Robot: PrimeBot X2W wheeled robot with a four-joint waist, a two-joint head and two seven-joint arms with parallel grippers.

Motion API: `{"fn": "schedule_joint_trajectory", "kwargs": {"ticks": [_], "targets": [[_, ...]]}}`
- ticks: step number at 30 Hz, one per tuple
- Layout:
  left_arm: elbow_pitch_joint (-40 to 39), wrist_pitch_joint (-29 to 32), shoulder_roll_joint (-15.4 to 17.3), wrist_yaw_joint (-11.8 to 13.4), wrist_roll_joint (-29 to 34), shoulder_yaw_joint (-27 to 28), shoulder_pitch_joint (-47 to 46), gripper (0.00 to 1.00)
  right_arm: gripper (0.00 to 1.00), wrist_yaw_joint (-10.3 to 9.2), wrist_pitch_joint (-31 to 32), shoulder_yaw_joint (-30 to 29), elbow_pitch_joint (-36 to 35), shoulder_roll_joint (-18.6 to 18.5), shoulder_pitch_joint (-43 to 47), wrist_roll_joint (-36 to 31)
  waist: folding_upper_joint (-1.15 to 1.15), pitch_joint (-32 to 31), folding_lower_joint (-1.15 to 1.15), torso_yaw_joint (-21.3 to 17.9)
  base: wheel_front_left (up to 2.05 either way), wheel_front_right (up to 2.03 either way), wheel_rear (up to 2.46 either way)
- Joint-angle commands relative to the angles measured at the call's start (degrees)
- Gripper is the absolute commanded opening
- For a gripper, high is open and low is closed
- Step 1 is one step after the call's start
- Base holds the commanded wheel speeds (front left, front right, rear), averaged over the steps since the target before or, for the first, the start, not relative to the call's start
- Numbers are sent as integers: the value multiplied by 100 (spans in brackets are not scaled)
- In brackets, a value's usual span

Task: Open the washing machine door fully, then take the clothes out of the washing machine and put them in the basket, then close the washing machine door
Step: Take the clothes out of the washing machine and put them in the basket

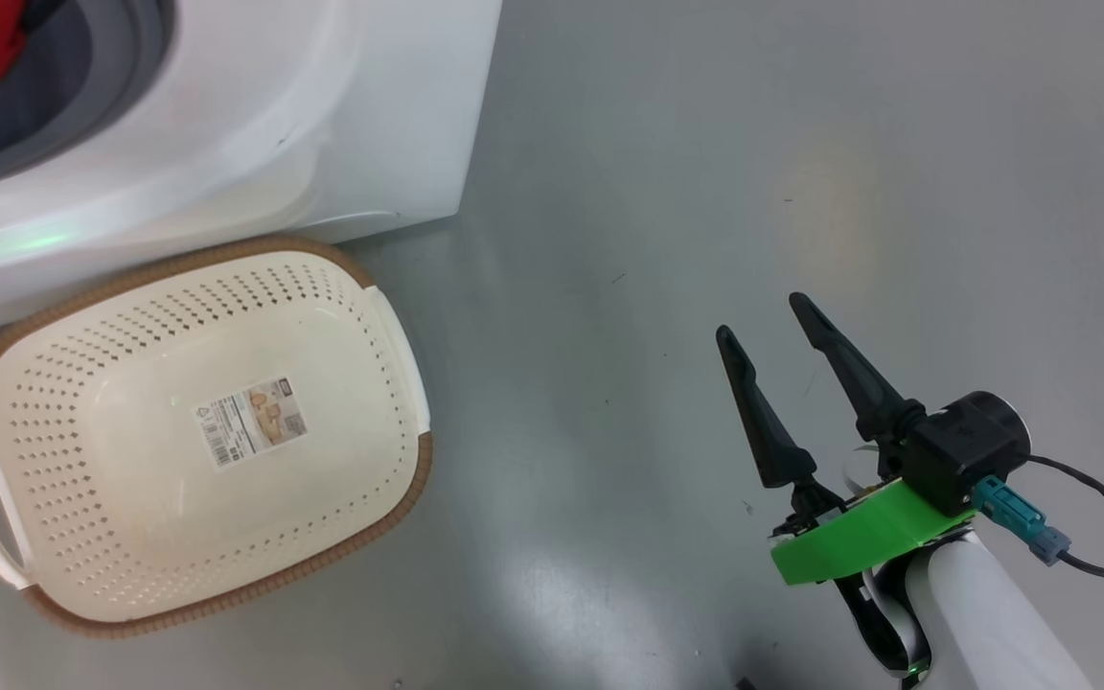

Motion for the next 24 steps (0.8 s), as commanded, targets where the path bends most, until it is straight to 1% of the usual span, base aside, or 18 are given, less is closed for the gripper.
{"fn": "schedule_joint_trajectory", "kwargs": {"ticks": [1, 3, 7, 10, 17, 24], "targets": [[-91, -130, 331, -39, -42, 75, -32, 0, 100, 35, -37, 143, -91, 6, 7, 84, 0, -2, 0, 20, 0, 0, 0], [-138, -293, 316, -86, -78, 88, -18, 0, 100, 35, -37, 136, -83, 6, -9, 92, 0, -2, 0, 44, 0, 0, 0], [-297, -750, 264, -281, -191, 142, 60, 0, 100, 35, -37, 107, -69, 6, -52, 109, 0, -4, 0, 125, 0, 0, 0], [-381, -1131, 257, -374, -267, 194, 144, 0, 100, 35, -37, 138, -46, 6, -87, 132, 0, -19, 0, 199, 0, 0, 0], [-634, -1891, 289, -412, -310, 252, 439, 0, 100, 35, -37, 137, 6, 6, -159, 141, 0, -142, 0, 320, 0, 0, 0], [-1343, -2073, 337, -401, -311, 374, 903, 0, 100, 35, -37, 81, 26, 6, -198, 137, 0, -294, 0, 407, 0, 0, 0]]}}
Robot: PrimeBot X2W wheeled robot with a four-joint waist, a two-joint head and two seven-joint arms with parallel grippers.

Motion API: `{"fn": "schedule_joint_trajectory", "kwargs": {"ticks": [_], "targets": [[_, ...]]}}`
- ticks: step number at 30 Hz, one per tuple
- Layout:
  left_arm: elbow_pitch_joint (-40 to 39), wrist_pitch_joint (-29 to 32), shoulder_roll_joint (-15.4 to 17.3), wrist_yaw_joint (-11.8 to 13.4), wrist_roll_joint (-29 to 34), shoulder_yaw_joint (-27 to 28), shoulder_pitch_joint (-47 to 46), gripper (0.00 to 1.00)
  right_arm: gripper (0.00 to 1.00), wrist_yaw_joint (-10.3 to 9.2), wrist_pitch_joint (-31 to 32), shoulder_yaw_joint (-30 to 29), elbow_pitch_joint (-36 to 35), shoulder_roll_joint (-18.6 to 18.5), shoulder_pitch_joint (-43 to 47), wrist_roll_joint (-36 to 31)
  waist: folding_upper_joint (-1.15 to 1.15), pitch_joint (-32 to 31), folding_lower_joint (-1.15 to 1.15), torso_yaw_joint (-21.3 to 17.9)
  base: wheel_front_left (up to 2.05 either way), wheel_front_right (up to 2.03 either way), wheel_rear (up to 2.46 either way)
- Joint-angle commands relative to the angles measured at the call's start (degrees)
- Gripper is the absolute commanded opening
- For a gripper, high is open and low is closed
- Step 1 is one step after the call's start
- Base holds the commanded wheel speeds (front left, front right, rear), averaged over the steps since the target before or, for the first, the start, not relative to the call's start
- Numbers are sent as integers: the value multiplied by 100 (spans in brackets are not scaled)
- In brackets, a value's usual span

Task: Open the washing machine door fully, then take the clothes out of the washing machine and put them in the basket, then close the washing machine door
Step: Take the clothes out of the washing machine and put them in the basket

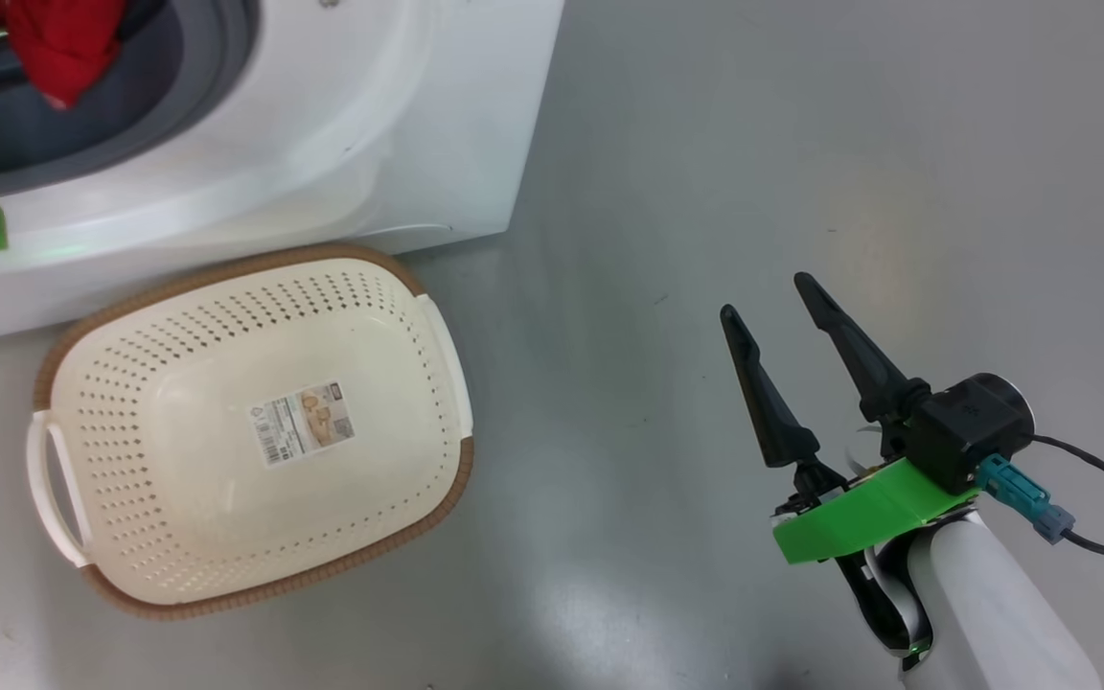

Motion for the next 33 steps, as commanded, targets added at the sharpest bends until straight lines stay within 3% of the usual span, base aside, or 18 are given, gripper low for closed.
{"fn": "schedule_joint_trajectory", "kwargs": {"ticks": [1, 15, 33], "targets": [[-397, -69, 330, 12, -19, 204, 226, 0, 100, 35, -37, 92, -109, 11, 8, 80, 0, -80, 0, 66, 0, 0, 0], [-2894, -74, 129, 402, 80, 802, 2097, 0, 100, 35, -37, 45, -22, 11, 17, 85, 0, -577, 0, 216, 0, 0, 0], [-4916, 37, -225, 916, 211, 545, 3987, 0, 100, 35, -37, 18, 89, 11, 270, 172, 0, -1475, 0, 310, 0, 0, 0]]}}
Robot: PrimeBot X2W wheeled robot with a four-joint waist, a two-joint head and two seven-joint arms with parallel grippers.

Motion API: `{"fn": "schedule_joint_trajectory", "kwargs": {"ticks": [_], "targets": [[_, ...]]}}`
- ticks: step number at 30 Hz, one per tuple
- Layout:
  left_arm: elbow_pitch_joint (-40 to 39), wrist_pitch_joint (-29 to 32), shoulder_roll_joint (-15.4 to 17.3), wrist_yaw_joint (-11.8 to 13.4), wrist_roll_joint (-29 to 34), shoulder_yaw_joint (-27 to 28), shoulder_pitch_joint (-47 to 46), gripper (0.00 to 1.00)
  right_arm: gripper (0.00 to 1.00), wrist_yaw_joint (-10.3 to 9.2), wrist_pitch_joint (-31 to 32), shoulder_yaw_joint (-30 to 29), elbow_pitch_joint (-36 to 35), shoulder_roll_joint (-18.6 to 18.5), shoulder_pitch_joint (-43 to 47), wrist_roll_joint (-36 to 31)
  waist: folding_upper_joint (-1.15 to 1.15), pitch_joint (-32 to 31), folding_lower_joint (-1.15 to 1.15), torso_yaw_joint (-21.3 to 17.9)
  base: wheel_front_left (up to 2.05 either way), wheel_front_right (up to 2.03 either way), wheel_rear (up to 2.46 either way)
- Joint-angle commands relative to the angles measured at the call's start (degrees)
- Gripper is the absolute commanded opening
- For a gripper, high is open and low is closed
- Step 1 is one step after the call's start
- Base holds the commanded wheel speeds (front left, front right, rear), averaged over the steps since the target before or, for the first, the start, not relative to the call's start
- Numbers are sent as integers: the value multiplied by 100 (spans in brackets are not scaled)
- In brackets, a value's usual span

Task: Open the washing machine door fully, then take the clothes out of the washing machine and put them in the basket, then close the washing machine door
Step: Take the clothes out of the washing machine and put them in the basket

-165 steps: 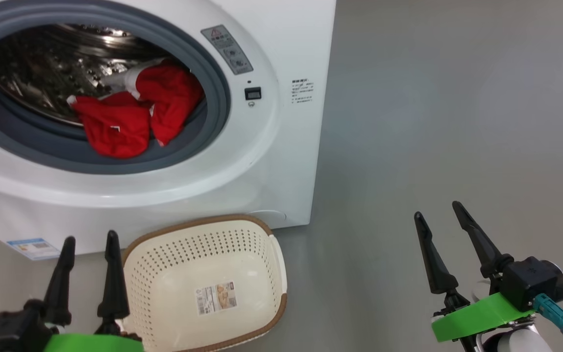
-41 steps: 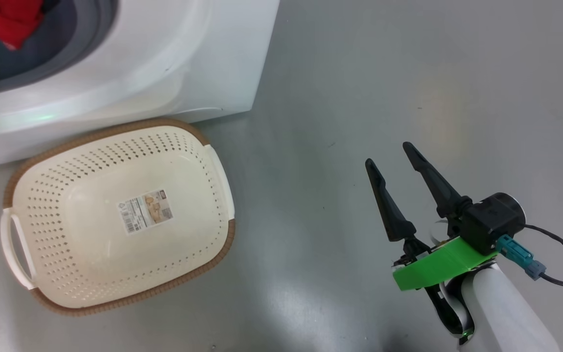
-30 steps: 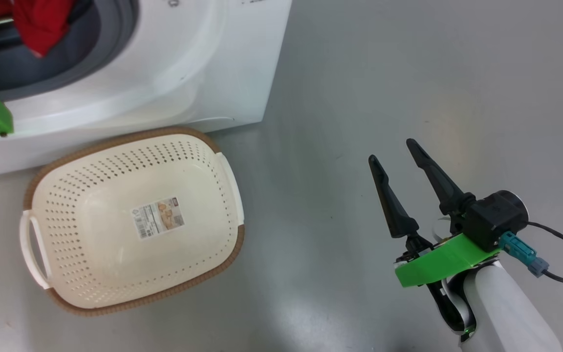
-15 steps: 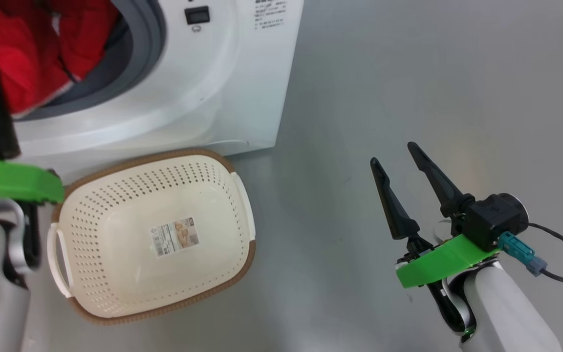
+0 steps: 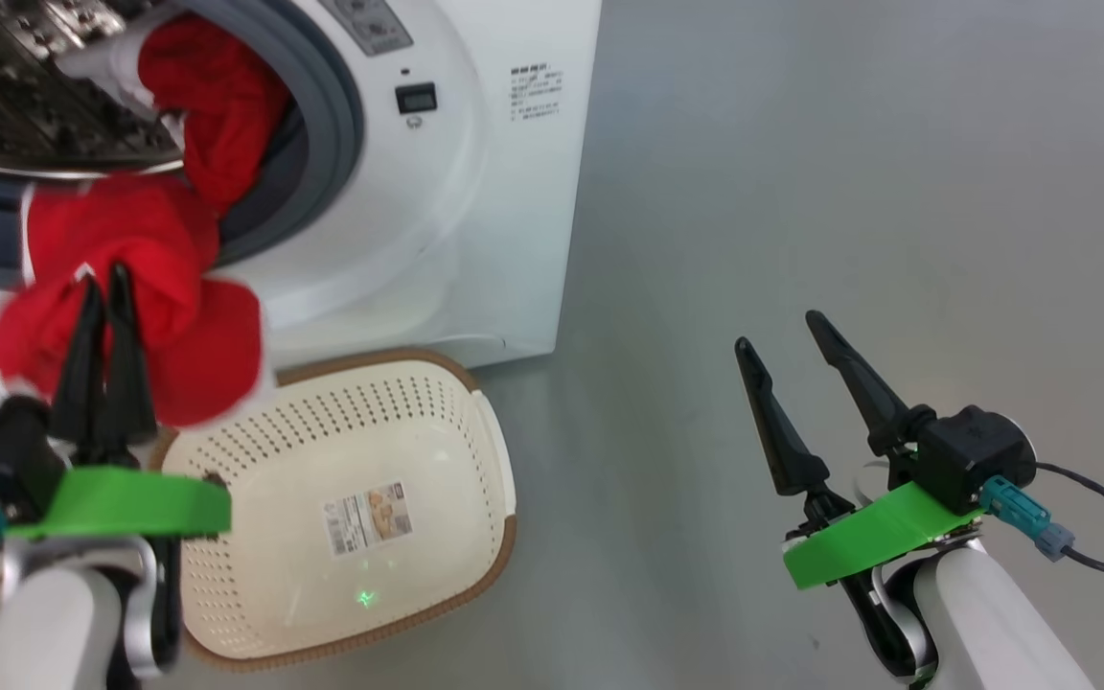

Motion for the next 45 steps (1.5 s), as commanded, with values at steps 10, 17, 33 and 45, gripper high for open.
{"fn": "schedule_joint_trajectory", "kwargs": {"ticks": [10, 17, 33, 45], "targets": [[-1030, 237, 123, 277, 24, 61, 894, 0, 100, 35, -37, 130, -76, 16, 253, 25, 0, -502, 0, 54, 0, 0, 0], [-725, 224, -36, 205, -106, -72, 1016, 0, 100, 35, -37, 210, -88, 16, 256, 46, 0, -485, 0, 39, 0, 0, 0], [2260, -61, -572, -438, -551, -114, -106, 0, 100, 35, -37, 294, -117, 16, 42, 179, 0, 133, 0, -165, 0, 0, 0], [4787, 212, -753, -1016, -854, -59, -1163, 0, 100, 35, -37, 360, -138, 16, -131, 268, 0, 628, 0, -400, 0, 0, 0]]}}
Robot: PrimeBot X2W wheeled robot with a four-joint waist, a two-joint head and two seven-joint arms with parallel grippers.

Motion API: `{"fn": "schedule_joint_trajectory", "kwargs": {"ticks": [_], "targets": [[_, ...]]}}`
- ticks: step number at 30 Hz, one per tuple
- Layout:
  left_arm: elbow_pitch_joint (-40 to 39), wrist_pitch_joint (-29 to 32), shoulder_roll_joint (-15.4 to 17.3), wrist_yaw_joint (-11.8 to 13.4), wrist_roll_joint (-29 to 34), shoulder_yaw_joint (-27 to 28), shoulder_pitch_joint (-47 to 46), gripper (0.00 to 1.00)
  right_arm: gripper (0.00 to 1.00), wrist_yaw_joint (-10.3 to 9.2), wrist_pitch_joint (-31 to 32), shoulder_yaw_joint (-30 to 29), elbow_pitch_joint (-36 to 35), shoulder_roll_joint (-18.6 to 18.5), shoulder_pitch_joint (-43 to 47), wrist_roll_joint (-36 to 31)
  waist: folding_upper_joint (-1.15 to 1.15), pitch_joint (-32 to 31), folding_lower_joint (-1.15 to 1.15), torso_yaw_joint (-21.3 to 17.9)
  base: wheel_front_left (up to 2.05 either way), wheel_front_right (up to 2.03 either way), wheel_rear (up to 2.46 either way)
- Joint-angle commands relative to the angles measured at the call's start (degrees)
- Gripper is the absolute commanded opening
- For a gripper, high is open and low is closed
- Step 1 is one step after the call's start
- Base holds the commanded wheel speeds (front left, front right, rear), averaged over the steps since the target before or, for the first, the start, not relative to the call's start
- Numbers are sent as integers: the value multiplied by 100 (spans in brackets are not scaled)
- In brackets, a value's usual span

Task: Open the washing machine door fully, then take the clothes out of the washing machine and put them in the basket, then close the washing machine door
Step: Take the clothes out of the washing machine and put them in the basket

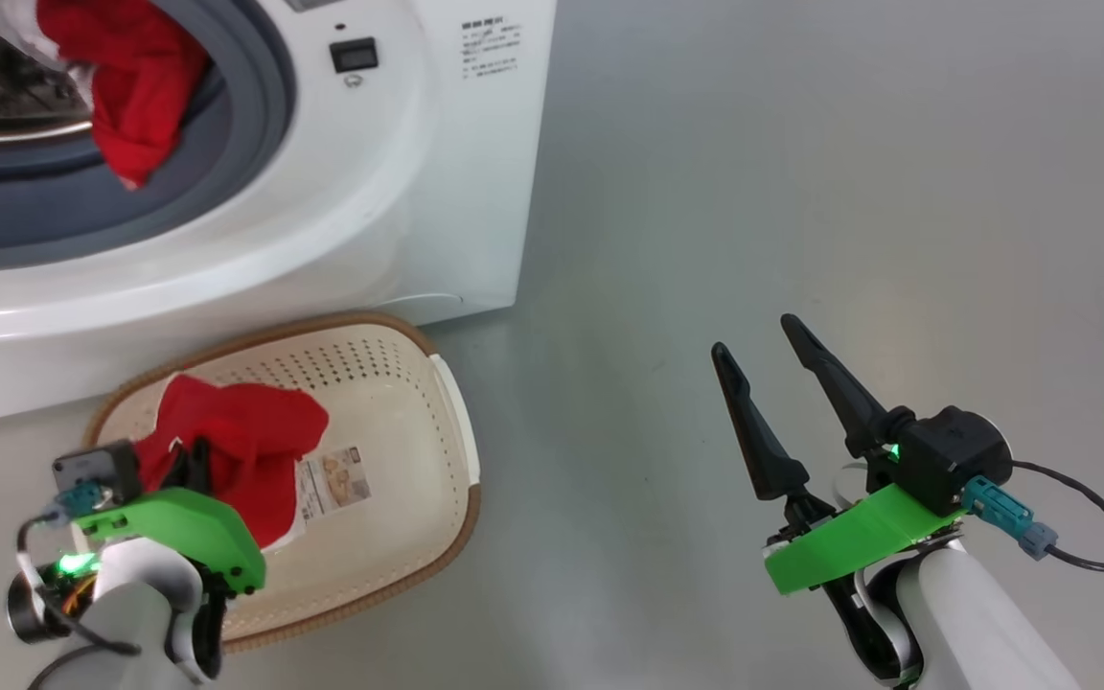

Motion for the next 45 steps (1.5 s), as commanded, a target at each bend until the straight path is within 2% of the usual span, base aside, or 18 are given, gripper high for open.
{"fn": "schedule_joint_trajectory", "kwargs": {"ticks": [1, 4, 10, 22, 24, 25, 26, 27, 28, 29, 33, 36, 40, 45], "targets": [[230, 118, 159, -131, -118, 169, -217, 0, 100, 35, -37, 132, -144, 15, -129, 108, 0, 188, 0, -142, 0, 0, 0], [728, 409, 172, -269, -227, 189, -464, 0, 100, 35, -37, 175, -158, 15, -165, 151, 0, 339, 0, -230, 0, 0, 0], [1412, 855, 302, -363, -377, 253, -856, 0, 100, 35, -37, 227, -205, 15, -248, 226, 0, 668, 0, -428, 0, 0, 0], [1762, 1372, 481, -396, -498, 258, -1155, 0, 100, 35, -37, 240, -258, 15, -344, 323, 0, 998, 0, -625, 0, 0, 0], [1781, 1420, 491, -411, -488, 228, -1179, 19, 100, 35, -37, 239, -260, 15, -351, 329, 0, 1017, 0, -622, 0, 0, 0], [1789, 1429, 497, -412, -474, 206, -1190, 24, 100, 35, -37, 234, -259, 15, -355, 328, 0, 1021, 0, -616, 0, 0, 0], [1795, 1426, 497, -414, -470, 193, -1197, 32, 100, 35, -37, 228, -253, 15, -357, 327, 0, 1020, 0, -605, 0, 0, 0], [1800, 1410, 492, -418, -464, 179, -1198, 44, 100, 35, -37, 220, -245, 15, -359, 326, 0, 1012, 0, -592, 0, 0, 0], [1803, 1372, 490, -419, -444, 153, -1197, 84, 100, 35, -37, 213, -235, 15, -358, 323, 0, 1001, 0, -578, 0, 0, 0], [1806, 1315, 485, -419, -433, 137, -1196, 100, 100, 35, -37, 207, -225, 15, -358, 319, 0, 987, 0, -561, 0, 0, 0], [1816, 1075, 408, -420, -453, 131, -1122, 100, 100, 35, -37, 167, -195, 15, -340, 323, 0, 852, 0, -470, 0, 0, 0], [1777, 640, 366, -425, -423, 104, -1021, 100, 100, 35, -37, 92, -165, 15, -327, 317, 0, 705, 0, -397, 0, 0, 0], [1680, 92, 256, -580, -432, 88, -864, 100, 100, 35, -37, -74, -149, 15, -289, 228, 0, 471, 0, -266, 0, 0, 0], [1318, -258, 180, -690, -377, 67, -776, 100, 100, 35, -37, -338, -155, 15, -239, 31, 0, 187, 0, -60, 0, 0, 0]]}}
